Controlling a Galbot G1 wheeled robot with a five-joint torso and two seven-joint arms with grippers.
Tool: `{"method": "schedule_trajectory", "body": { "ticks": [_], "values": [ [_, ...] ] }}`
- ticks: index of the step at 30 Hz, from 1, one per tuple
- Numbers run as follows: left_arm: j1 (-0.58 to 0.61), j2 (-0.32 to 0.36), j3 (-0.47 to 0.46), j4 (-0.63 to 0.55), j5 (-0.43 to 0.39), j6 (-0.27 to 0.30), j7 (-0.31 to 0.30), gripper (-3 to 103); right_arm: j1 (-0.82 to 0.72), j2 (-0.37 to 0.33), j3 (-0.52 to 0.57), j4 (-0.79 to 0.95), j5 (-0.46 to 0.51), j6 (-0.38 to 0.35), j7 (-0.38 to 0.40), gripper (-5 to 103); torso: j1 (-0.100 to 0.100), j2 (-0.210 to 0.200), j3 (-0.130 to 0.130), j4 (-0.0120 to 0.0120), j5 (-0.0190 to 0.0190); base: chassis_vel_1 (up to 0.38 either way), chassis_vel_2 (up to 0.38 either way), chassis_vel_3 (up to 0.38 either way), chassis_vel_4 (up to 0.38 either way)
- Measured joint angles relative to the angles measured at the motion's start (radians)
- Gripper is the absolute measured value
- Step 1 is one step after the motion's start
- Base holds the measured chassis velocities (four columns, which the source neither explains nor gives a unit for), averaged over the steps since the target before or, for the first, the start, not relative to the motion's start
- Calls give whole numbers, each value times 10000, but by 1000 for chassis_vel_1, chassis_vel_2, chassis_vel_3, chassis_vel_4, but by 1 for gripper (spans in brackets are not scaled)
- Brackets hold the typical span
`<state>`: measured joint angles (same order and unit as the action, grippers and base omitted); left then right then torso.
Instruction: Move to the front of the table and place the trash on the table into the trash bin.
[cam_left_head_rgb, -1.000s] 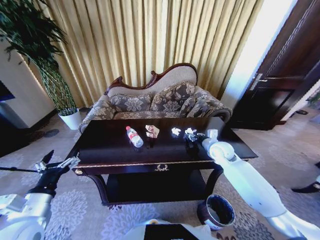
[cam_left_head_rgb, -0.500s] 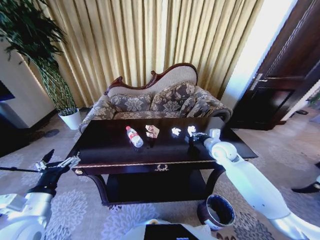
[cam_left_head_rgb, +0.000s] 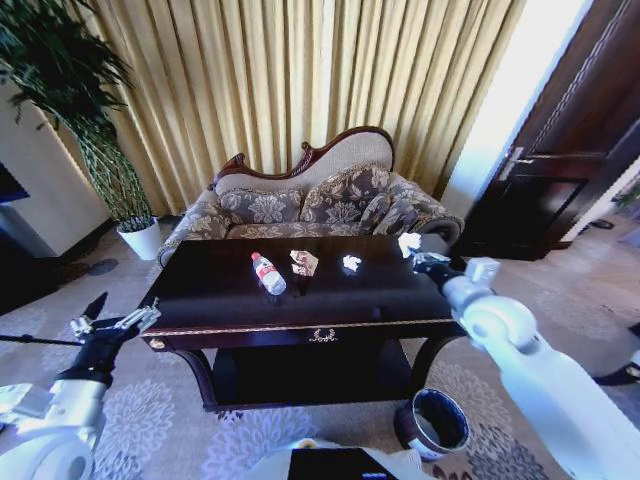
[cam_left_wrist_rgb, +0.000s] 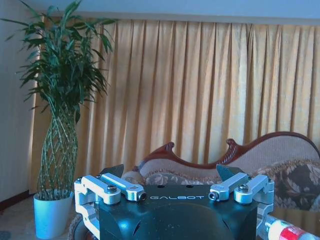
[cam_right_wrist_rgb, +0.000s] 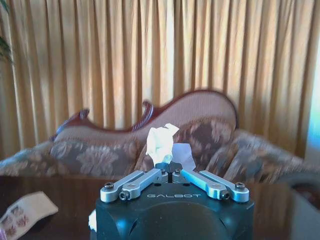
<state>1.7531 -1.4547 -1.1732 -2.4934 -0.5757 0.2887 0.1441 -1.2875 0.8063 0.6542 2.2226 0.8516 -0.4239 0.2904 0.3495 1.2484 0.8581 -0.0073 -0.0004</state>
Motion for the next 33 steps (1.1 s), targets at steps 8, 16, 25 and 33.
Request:
{"method": "schedule_trajectory", "body": {
  "ticks": [8, 16, 25, 33],
  "values": [
    [-74, 122, -83, 47, -12, 0, 10, 100, -2579, 890, 721, 1667, -1272, 542, -236, 0, -1, 0, 0, -6, 3, 0, 0, 0, 0],
    [-98, 251, -139, 22, -53, 95, 12, 100, -3745, 1425, 1194, 2407, -1596, 660, -288, 0, 0, 0, 1, -2, 2, 0, 0, 0, 0],
    [-121, 282, -157, 56, -103, 180, 10, 100, -3897, 1792, 1078, 2484, -1735, 615, -288, 0, 3, 0, 2, -2, 2, 8, -5, -8, 6],
    [-215, 320, -74, 135, -180, 162, 120, 100, -3920, 1901, 1071, 2493, -1790, 612, -293, 0, 3, -1, 2, -3, 2, 113, -107, -114, 106]
  ]
}}
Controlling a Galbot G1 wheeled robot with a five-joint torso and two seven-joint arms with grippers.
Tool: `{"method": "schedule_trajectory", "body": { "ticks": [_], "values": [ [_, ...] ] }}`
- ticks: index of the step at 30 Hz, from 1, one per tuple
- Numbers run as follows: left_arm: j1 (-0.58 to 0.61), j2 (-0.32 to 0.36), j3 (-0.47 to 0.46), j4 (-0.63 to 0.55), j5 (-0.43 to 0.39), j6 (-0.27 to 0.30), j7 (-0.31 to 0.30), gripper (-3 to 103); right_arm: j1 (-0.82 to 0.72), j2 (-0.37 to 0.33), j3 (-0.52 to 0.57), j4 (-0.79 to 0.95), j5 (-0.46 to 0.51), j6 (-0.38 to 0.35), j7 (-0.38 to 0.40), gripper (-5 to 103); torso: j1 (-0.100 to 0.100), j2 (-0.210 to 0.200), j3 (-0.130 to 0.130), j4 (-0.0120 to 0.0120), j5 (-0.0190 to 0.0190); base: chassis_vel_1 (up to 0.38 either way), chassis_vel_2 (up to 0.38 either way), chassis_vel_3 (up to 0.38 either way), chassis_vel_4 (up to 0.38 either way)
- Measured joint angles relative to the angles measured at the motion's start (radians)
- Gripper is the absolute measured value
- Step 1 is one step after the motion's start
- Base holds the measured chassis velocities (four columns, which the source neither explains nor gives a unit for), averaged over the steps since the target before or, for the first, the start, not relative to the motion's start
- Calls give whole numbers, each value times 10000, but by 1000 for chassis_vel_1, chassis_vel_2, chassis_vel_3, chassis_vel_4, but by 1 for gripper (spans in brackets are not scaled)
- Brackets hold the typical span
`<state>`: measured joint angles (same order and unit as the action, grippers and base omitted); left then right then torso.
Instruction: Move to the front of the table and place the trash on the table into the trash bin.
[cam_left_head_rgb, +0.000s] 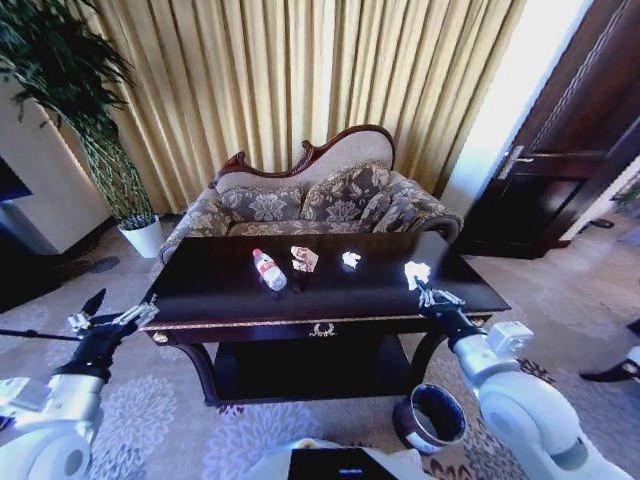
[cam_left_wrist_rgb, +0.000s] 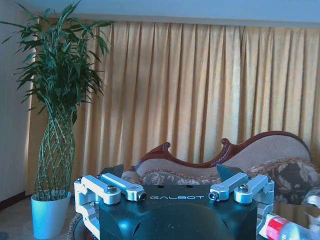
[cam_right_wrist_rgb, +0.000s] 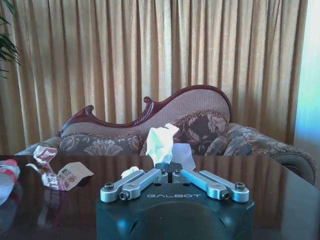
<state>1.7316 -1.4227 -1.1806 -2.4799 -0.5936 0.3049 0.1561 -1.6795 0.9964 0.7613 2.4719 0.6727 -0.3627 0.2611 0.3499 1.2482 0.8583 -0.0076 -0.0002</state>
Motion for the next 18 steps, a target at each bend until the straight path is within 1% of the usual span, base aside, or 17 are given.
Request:
{"method": "schedule_trajectory", "body": {
  "ticks": [9, 12, 15, 16, 18],
  "values": [
    [18, -2, -34, 63, -13, -42, 68, 100, -51, 192, -68, -17, -98, 1, -81, 0, -6, 3, -1, 0, 0, 148, -152, -140, 157],
    [19, -4, -39, 81, -12, -64, 71, 100, -88, 267, -68, -103, -151, -53, -86, 0, -7, 4, -2, 0, -1, 96, -57, -55, 88],
    [24, 29, -124, 68, -54, -81, 70, 100, -364, 534, 50, -373, -251, -360, 157, 0, -7, 4, -2, 2, -1, 0, 0, 0, 0],
    [24, 29, -124, 68, -54, -81, 70, 100, -364, 534, 50, -373, -251, -360, 157, 0, -7, 4, -2, 2, -1, 0, 0, 0, 0],
    [12, 99, -227, 35, -162, -81, 66, 100, -725, 788, 220, -659, -365, -390, 233, 0, 0, 0, 1, 0, 0, 0, 0, 0, 0]
  ]
}}
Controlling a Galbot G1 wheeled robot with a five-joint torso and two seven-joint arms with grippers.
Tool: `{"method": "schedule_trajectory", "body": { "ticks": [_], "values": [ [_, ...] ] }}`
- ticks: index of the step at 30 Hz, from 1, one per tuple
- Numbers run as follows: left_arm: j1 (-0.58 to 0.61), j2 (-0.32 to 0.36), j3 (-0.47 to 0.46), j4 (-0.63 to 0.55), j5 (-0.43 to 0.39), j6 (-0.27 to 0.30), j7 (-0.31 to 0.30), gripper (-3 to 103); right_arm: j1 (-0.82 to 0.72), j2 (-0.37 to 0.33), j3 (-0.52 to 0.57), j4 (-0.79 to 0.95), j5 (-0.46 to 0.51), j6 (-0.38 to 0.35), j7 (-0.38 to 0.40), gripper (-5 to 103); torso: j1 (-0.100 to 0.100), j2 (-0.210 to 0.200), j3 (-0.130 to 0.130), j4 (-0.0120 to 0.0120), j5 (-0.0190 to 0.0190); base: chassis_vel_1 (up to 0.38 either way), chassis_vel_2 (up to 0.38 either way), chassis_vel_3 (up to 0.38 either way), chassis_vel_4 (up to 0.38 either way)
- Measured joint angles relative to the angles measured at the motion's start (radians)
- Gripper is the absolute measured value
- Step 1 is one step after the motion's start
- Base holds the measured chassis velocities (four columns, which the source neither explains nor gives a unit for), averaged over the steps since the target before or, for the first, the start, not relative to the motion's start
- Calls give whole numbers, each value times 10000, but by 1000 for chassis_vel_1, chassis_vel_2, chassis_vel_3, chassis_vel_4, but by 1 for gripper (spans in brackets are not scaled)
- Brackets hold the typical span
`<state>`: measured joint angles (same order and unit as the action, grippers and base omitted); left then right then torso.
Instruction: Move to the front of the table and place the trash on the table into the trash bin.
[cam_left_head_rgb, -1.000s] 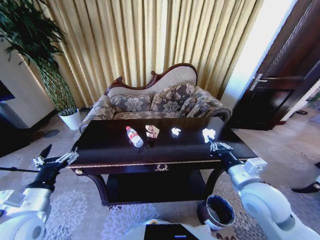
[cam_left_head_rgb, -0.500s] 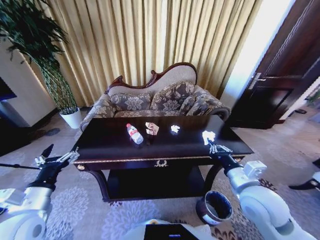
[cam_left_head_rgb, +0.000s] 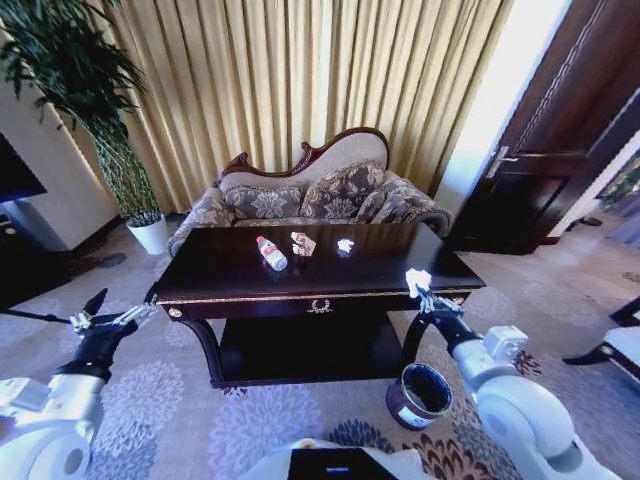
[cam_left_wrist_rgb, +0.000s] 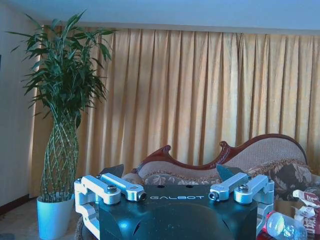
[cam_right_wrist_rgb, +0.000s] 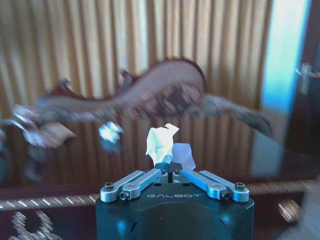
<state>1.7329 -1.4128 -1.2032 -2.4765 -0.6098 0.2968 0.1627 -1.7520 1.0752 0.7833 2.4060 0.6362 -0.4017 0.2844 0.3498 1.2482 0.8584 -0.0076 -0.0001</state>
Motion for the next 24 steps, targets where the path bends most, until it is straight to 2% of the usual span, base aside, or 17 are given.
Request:
{"method": "schedule_trajectory", "body": {
  "ticks": [6, 9, 11, 12, 15, 17, 24],
  "values": [
    [-23, 63, -118, 1, -113, 0, -6, 100, -303, 254, 122, -1006, -558, 58, 12, 0, 1, -1, 0, 0, -1, 0, 0, 0, 0],
    [4, 73, -177, 1, -153, -2, -14, 100, -135, 350, -48, -2874, -1768, 477, -315, 0, -2, 0, -1, 0, 1, 0, 0, 0, 0],
    [4, 73, -180, 1, -155, -5, -13, 100, -60, 359, -108, -3219, -2004, 579, -381, 0, -2, 2, -1, -2, 0, 0, 0, 0, 0],
    [3, 74, -186, 6, -157, -10, -15, 100, 184, 383, -271, -4224, -2376, 739, -457, 0, -2, 1, -1, 2, 0, 0, 0, 0, 0],
    [-1, 71, -186, 12, -157, -22, -13, 100, 494, 400, -419, -5236, -2429, 761, -477, 0, -2, 0, -1, 1, 4, 0, 0, 0, 0],
    [2, 60, -182, 17, -157, -41, -13, 100, 889, 394, -561, -6564, -3015, 1048, -517, 0, -1, 0, 0, 0, 4, 0, 0, 0, 0],
    [-6, 9, -140, -24, -147, -46, -15, 100, 1826, 226, -790, -8389, -3459, 1298, -578, 0, -3, 1, -1, 0, 0, 0, 0, 0, 0]
  ]
}}
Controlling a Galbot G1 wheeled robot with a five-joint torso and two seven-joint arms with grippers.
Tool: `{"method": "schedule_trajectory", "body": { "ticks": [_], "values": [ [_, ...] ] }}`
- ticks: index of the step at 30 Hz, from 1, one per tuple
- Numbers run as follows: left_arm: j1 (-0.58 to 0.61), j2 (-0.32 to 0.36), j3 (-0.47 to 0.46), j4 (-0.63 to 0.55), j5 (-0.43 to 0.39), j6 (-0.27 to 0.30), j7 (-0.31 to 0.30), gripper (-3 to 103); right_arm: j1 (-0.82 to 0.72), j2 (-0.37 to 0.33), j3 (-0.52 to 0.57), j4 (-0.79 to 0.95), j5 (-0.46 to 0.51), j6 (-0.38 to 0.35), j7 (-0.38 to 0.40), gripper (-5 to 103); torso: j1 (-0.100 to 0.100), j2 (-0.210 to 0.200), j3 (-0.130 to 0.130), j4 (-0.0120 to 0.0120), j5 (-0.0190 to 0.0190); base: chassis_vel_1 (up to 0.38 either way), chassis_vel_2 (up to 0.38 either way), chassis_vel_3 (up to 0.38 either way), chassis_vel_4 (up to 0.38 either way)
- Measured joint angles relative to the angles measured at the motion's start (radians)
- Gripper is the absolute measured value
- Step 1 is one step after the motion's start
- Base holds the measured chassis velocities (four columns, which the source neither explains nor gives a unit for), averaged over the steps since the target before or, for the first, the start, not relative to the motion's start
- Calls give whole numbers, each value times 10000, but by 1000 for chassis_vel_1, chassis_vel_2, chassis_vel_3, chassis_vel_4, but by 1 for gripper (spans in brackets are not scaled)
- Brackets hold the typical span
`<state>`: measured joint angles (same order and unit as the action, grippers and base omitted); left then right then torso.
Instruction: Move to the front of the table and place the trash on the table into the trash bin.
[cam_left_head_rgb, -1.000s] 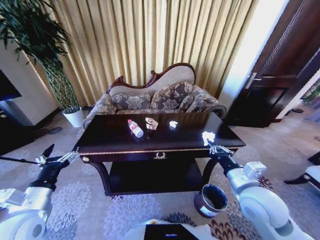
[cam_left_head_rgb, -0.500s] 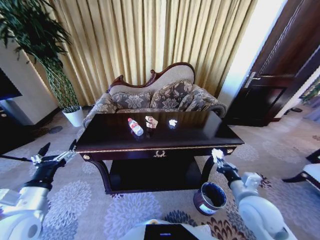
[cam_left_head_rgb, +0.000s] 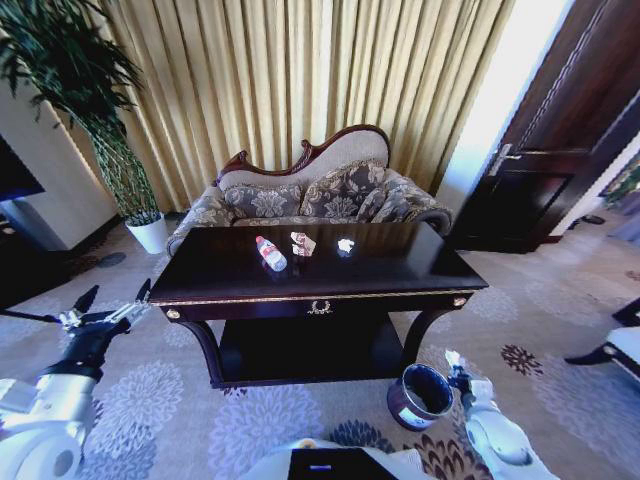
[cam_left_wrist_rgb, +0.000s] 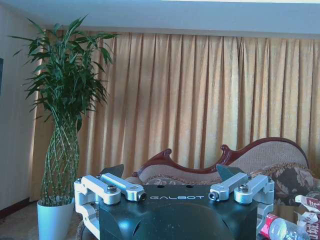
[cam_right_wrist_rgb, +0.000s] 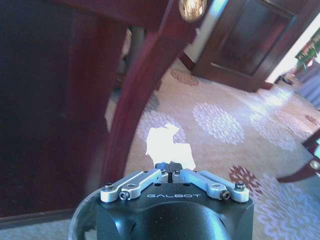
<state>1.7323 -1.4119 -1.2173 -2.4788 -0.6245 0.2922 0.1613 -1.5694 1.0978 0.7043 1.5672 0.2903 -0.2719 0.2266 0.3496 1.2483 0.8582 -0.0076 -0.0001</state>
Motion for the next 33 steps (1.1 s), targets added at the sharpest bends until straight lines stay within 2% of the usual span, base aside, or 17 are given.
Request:
{"method": "schedule_trajectory", "body": {
  "ticks": [3, 9, 11, 13, 15, 16, 19, 20, 23, 25, 28, 29, 31, 32, 33],
  "values": [
    [14, -57, 18, -36, 13, -1, -1, 100, 676, -103, -190, -985, -33, 138, 19, 0, 1, -1, 1, 1, 0, 0, 0, 0, 0],
    [53, -83, 7, -115, 16, -9, 3, 100, 1300, -178, -481, -1884, -245, 328, 186, 0, 1, 0, 1, 2, 1, 0, 0, 0, 0],
    [115, -139, 8, -200, 21, -14, 6, 100, 1359, -177, -505, -2035, -339, 331, 332, 9, 1, 0, 1, -1, 0, 0, 0, 0, 0],
    [117, -145, 11, -208, 23, -15, 7, 100, 1347, -187, -491, -2035, -339, 331, 334, 9, 0, 0, 0, 0, 0, 0, 0, 0, 0],
    [117, -154, 15, -209, 27, -16, 9, 100, 1326, -205, -462, -2002, -337, 331, 337, 20, 1, 0, 1, -1, 0, 0, 0, 0, 0],
    [117, -154, 15, -209, 27, -16, 9, 100, 1326, -205, -462, -2002, -337, 331, 337, 20, 1, 0, 1, -1, 0, 0, 0, 0, 0],
    [123, -160, 18, -210, 30, -15, 11, 100, 1280, -207, -440, -1859, -319, 329, 337, 37, 1, 0, 0, 0, 0, 0, 0, 0, 0],
    [123, -160, 18, -210, 30, -15, 11, 100, 1280, -207, -440, -1859, -319, 329, 337, 37, 1, 0, 0, 0, 0, 0, 0, 0, 0],
    [145, -159, 16, -213, 31, -15, 11, 100, 1234, -191, -437, -1684, -302, 324, 335, 52, 0, 0, 0, 1, 0, 0, 0, 0, 0],
    [156, -159, 11, -216, 32, -16, 10, 100, 1196, -191, -436, -1595, -299, 321, 329, 52, 1, 0, 0, 1, -1, 0, 0, 0, 0],
    [180, -158, 4, -217, 35, -15, 8, 100, 1113, -180, -442, -1406, -289, 312, 307, 69, 0, 0, 1, 0, -1, 0, 0, 0, 0],
    [180, -158, 4, -217, 35, -15, 8, 100, 1113, -180, -442, -1406, -289, 312, 307, 69, 0, 0, 1, 0, -1, 0, 0, 0, 0],
    [194, -159, -10, -218, 35, -15, 8, 100, 1085, -171, -446, -1338, -288, 303, 294, 80, 0, 0, 0, 1, -1, 0, 0, 0, 0],
    [213, -156, -20, -217, 36, -15, 8, 100, 1068, -169, -447, -1321, -288, 299, 284, 80, 0, 0, 0, 1, -1, 0, 0, 0, 0],
    [231, -148, -28, -218, 37, -15, 8, 100, 1054, -168, -446, -1313, -288, 292, 276, 85, 0, 0, 0, 1, -1, 0, 0, 0, 0]
  ]
}}
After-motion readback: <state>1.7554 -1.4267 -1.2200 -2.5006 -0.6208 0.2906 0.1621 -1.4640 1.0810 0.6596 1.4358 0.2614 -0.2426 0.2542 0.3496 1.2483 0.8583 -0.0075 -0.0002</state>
